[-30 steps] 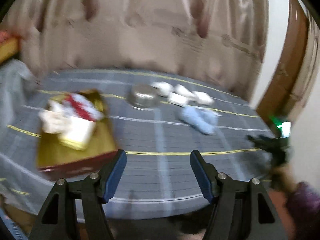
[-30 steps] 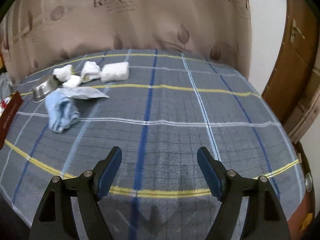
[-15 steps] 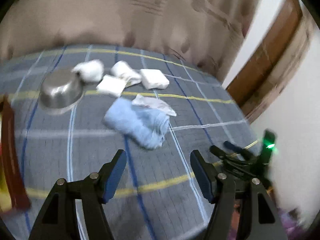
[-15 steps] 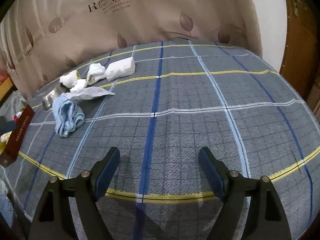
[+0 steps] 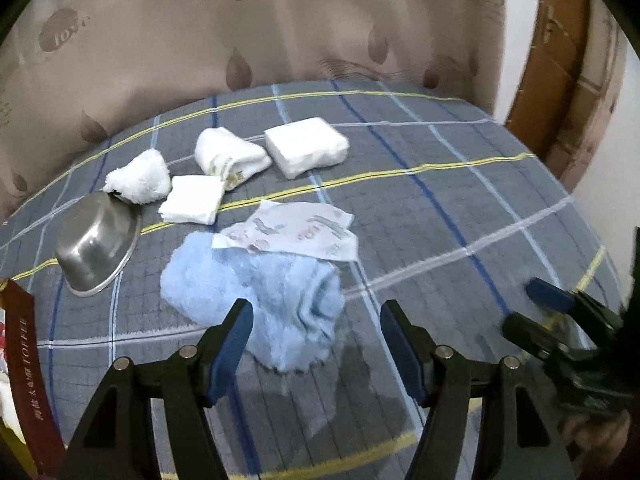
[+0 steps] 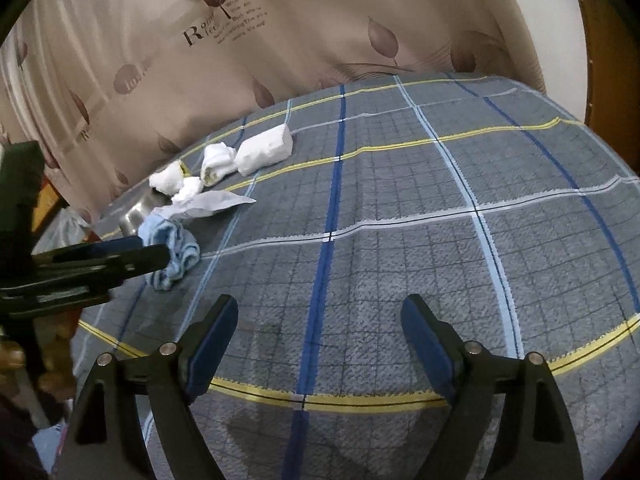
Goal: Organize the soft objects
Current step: 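Grasp the light blue towel with the left gripper, then carry the blue towel toward the tin with the left gripper while the right gripper grasps the printed tissue packet, then release the blue towel into the gold tin with the left gripper, then lower the printed tissue packet into the gold tin and open the right gripper, then move both grippers back toward the white items beside the steel bowl, then grasp the small white tissue piece beside the steel bowl with the left gripper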
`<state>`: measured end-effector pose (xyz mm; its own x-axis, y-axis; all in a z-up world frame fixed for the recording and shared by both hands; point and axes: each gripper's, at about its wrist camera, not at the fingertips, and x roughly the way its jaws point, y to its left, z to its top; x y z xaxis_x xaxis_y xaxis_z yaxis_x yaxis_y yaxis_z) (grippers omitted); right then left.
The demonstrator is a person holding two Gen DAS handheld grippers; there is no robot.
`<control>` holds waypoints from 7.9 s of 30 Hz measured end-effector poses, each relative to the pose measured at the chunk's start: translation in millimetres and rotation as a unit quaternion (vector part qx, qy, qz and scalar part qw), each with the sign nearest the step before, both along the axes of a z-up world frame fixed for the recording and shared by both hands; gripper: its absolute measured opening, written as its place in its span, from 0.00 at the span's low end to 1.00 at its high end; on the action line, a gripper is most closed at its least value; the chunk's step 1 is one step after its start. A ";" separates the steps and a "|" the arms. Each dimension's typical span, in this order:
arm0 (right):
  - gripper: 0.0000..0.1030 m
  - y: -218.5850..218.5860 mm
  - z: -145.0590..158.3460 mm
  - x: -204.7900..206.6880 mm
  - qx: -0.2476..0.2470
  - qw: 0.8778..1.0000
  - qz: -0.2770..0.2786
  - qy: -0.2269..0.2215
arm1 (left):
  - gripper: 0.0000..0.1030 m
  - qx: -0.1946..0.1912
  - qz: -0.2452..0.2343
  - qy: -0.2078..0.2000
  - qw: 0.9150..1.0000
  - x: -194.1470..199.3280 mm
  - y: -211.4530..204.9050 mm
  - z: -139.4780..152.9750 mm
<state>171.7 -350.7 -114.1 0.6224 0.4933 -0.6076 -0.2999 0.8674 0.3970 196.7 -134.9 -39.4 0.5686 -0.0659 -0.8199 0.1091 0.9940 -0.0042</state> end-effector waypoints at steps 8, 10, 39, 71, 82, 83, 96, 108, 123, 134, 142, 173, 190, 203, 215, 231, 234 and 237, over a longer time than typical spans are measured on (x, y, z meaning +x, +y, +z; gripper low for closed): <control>0.81 -6.9 -1.3 2.6 0.033 0.999 0.005 0.005 | 0.64 0.005 0.040 0.001 0.999 17.4 7.1 -14.0; 0.81 -6.0 -1.3 1.9 0.032 0.999 0.005 0.004 | 0.08 -0.029 0.058 -0.007 0.998 14.2 18.4 -13.7; 0.83 120.7 34.1 68.9 -0.002 0.995 0.068 0.078 | 0.07 -0.093 0.079 -0.120 0.985 -134.7 114.3 85.5; 0.11 181.8 75.7 34.2 -0.055 0.995 0.083 0.026 | 0.08 -0.014 0.263 -0.149 0.953 -224.1 305.2 85.5; 0.11 234.3 114.1 -5.5 0.005 0.987 0.161 0.019 | 0.34 0.010 0.264 -0.100 0.959 -203.9 321.9 43.7; 0.11 241.5 117.8 -9.4 0.008 0.985 0.170 0.016 | 0.39 0.018 0.267 -0.100 0.958 -204.3 320.0 43.7; 0.11 386.7 142.6 -56.0 0.011 0.946 0.324 0.010 | 0.60 -0.031 0.357 -0.142 0.923 -260.2 317.0 83.2; 0.11 503.9 99.3 -53.0 -0.065 0.930 0.359 0.051 | 0.63 0.039 0.413 -0.167 0.894 -301.4 313.9 78.3; 0.11 556.1 70.7 -63.0 -0.132 0.920 0.365 0.043 | 0.63 0.017 0.428 -0.134 0.894 -301.6 334.8 67.0; 0.12 560.4 64.5 -63.9 -0.138 0.920 0.363 0.043 | 0.63 0.014 0.429 -0.120 0.895 -297.9 338.0 63.3; 0.22 557.7 72.5 -68.1 -0.135 0.922 0.364 0.020 | 0.63 0.028 0.430 -0.113 0.895 -295.2 337.0 60.5; 0.65 178.3 41.9 -23.5 -0.209 0.976 0.037 -0.055 | 0.63 0.100 0.369 -0.125 0.915 -284.6 293.5 59.7; 0.76 80.9 13.1 13.1 -0.224 0.973 -0.026 -0.043 | 0.63 -0.192 0.167 -0.014 0.967 -151.0 189.9 80.9; 0.78 60.9 19.4 10.8 -0.124 0.991 0.004 -0.053 | 0.63 -0.370 0.252 0.089 0.889 29.5 146.6 35.7; 0.78 52.5 23.7 4.1 -0.066 0.995 0.040 -0.071 | 0.63 -0.376 0.346 0.136 0.849 117.8 163.4 -6.6; 0.83 47.7 26.3 4.1 -0.041 0.995 0.047 -0.078 | 0.74 -0.293 0.434 0.247 0.815 162.6 182.2 -40.9; 0.84 47.3 26.3 4.7 -0.037 0.995 0.047 -0.077 | 0.76 -0.256 0.431 0.263 0.824 169.5 173.1 -38.7; 0.84 46.6 26.0 5.6 -0.034 0.996 0.047 -0.075 | 0.76 -0.262 0.445 0.255 0.818 165.0 176.3 -38.2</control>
